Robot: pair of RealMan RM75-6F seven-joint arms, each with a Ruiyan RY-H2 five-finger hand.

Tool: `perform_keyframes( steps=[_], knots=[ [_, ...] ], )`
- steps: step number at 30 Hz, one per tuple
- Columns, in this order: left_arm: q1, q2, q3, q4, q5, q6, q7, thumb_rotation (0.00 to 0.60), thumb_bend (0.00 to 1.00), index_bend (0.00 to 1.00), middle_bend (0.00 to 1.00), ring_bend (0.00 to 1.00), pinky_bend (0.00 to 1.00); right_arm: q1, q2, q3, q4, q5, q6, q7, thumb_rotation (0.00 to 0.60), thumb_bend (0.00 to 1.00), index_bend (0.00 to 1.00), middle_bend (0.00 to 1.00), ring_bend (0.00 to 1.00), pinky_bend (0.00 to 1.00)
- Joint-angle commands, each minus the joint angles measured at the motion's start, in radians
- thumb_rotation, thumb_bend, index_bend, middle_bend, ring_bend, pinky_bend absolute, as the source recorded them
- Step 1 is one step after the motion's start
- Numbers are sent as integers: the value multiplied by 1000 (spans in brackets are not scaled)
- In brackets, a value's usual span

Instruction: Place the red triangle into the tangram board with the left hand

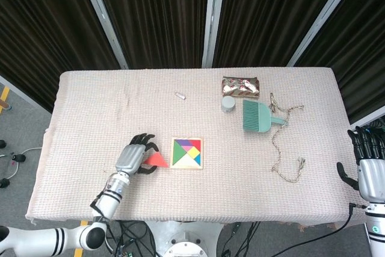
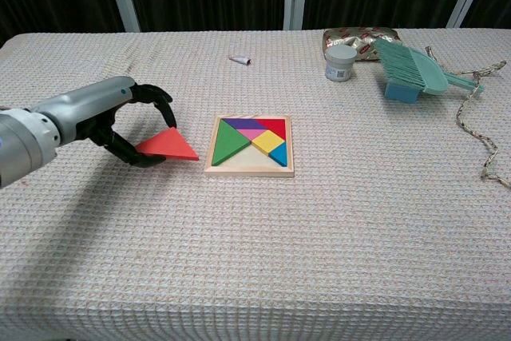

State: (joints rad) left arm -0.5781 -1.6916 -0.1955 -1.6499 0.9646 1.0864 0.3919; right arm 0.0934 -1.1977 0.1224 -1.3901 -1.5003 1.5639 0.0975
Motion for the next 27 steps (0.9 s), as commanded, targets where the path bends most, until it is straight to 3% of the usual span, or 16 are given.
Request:
perform_keyframes(
  steps=[1,15,27],
  knots=[
    [-35,-60,-25,-27,-63,45,85,600,284,451,105,0,0,-3,2,2,3,0,6,8,600,277,0,0,0,0],
    [-120,-211,-93,57,-197,90,190,600,310,462,110,0,0,-13,7,9,17,5,21,40,600,277,0,0,0,0],
    [-145,-261,-100,82,-212,109,207,600,311,466,110,0,0,-18,9,11,31,9,20,63,600,277,0,0,0,0]
  ],
)
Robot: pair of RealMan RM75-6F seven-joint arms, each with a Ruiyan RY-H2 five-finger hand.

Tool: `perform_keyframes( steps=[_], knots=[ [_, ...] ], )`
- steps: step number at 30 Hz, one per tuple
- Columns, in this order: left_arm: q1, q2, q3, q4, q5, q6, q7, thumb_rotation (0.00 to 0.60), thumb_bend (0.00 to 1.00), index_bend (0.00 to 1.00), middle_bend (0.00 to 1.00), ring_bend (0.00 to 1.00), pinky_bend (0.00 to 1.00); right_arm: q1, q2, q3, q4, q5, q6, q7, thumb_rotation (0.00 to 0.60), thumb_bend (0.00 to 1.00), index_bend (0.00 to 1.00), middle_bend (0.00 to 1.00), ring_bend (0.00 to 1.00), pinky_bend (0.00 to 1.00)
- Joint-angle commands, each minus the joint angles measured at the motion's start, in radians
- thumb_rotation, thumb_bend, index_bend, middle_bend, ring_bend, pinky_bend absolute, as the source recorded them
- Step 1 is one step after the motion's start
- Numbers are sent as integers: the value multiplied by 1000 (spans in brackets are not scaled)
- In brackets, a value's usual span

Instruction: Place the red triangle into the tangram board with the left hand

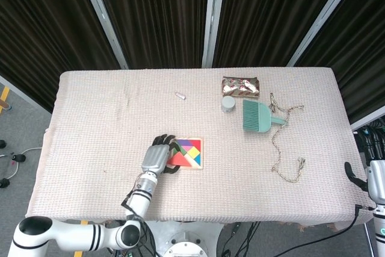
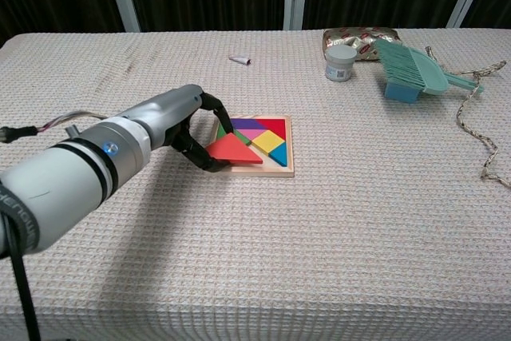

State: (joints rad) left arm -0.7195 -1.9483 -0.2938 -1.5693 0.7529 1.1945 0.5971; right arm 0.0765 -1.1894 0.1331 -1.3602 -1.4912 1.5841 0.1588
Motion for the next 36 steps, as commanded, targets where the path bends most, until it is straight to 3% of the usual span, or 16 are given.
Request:
perform_keyframes(
  steps=[1,10,25,36],
  knots=[
    [-6,-7,-3,3,0,2,4,600,311,466,110,0,0,-1,1,0,2,0,0,3,600,277,0,0,0,0],
    [-29,-29,-14,28,-4,-9,9,600,311,463,114,0,0,-6,5,2,9,1,6,19,600,278,0,0,0,0],
    [-25,-20,2,33,18,-27,-24,600,297,299,114,0,0,-6,5,2,13,0,2,22,600,277,0,0,0,0],
    [-19,-7,8,22,31,-24,-33,600,293,282,114,0,0,-5,5,2,8,-1,1,15,600,277,0,0,0,0]
  ],
)
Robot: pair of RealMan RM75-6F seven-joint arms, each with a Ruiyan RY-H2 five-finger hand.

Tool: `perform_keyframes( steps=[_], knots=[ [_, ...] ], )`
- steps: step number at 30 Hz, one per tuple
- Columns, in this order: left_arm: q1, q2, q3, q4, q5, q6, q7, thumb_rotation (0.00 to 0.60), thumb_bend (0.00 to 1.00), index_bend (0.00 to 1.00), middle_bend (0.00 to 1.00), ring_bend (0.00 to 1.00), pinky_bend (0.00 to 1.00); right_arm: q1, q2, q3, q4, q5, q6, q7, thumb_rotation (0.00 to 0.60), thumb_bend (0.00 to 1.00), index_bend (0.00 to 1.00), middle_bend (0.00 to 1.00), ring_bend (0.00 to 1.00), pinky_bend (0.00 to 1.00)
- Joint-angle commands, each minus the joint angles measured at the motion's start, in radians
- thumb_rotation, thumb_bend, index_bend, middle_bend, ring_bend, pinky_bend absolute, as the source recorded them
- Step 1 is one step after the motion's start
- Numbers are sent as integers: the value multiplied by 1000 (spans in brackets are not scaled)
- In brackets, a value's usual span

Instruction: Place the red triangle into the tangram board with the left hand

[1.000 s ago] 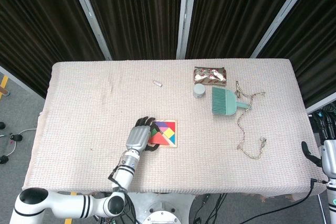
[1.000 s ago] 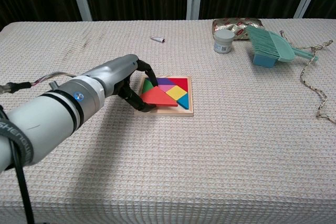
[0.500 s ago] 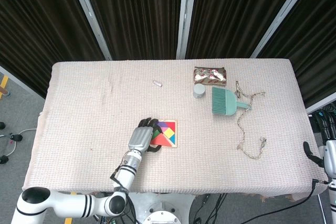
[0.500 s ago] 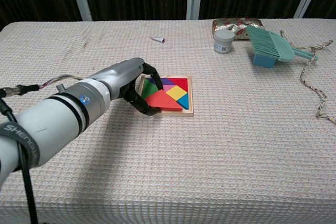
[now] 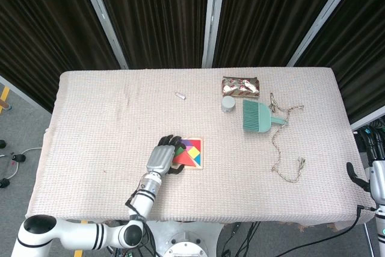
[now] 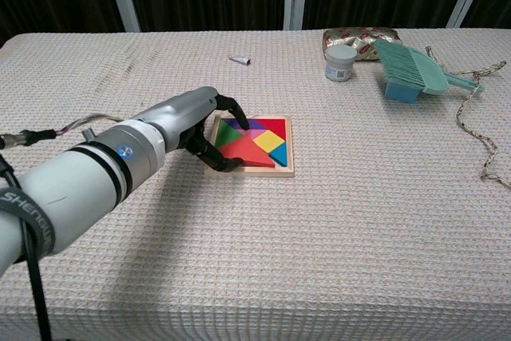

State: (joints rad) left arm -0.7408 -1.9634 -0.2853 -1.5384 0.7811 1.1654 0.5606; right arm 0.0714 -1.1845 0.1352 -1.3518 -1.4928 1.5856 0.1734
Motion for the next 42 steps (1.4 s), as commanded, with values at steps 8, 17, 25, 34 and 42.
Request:
perform_keyframes(
  steps=[8,17,25,34,42],
  knots=[
    [21,83,14,-88,-25,41,65,600,287,329,109,0,0,1,-5,-2,5,0,-5,0,600,278,0,0,0,0],
    [44,127,39,-131,-42,46,61,600,287,372,109,0,1,5,-6,-2,-4,-6,-4,-14,600,277,0,0,0,0],
    [44,133,63,-145,-37,33,57,600,288,404,108,0,1,4,-7,-1,0,-2,-5,-9,600,280,0,0,0,0],
    [38,123,78,-133,-27,11,45,600,288,414,108,0,1,4,-12,-1,10,-1,-8,-2,600,288,0,0,0,0],
    [34,118,79,-131,-20,10,42,600,287,415,108,0,1,4,-12,-1,12,0,-8,1,600,287,0,0,0,0]
  ],
)
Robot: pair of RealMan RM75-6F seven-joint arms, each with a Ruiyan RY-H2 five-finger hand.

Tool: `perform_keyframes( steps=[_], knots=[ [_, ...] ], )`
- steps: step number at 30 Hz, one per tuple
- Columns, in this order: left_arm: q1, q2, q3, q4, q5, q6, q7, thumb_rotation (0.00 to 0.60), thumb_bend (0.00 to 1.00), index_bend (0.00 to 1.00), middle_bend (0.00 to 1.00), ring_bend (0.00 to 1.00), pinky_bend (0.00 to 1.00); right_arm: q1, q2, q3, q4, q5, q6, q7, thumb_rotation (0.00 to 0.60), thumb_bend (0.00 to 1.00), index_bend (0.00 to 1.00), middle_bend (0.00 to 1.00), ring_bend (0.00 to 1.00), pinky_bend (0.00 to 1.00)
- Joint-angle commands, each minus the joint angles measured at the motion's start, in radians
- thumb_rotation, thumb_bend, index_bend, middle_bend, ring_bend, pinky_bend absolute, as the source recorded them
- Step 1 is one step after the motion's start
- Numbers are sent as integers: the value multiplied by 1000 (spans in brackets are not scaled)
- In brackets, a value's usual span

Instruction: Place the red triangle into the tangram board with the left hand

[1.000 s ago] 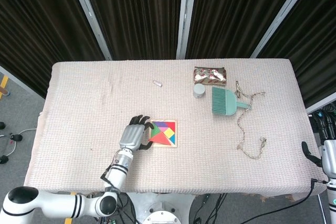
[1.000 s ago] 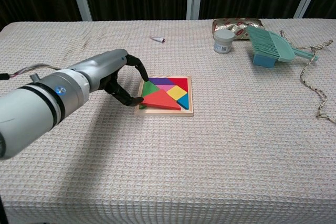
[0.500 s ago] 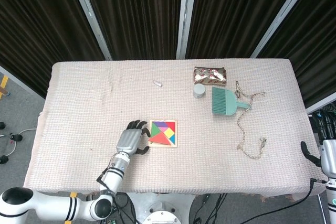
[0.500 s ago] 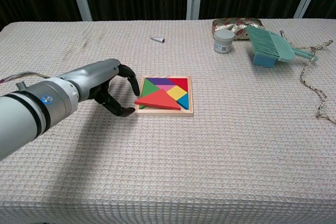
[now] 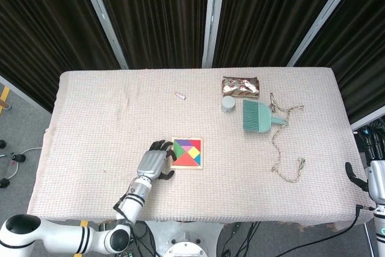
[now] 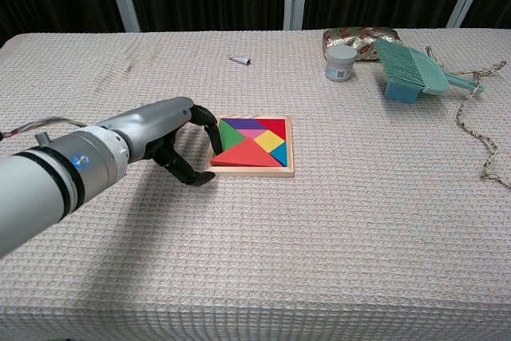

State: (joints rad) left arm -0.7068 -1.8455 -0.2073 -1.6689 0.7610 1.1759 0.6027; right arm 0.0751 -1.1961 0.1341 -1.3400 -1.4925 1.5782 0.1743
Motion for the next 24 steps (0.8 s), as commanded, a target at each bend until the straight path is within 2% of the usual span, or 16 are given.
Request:
perform_keyframes(
  steps=[1,17,24],
  knots=[
    [-1,0,1,-1,-1,-1,1,600,287,415,108,0,1,0,-1,-1,0,-1,-1,0,600,287,0,0,0,0],
    [-6,1,6,-4,-8,-9,3,600,287,421,109,0,2,2,-2,-1,-1,-3,-1,-2,600,288,0,0,0,0],
    [1,19,-2,-24,29,6,-25,600,287,412,108,0,2,-1,-2,2,6,-5,10,9,600,287,0,0,0,0]
  ],
)
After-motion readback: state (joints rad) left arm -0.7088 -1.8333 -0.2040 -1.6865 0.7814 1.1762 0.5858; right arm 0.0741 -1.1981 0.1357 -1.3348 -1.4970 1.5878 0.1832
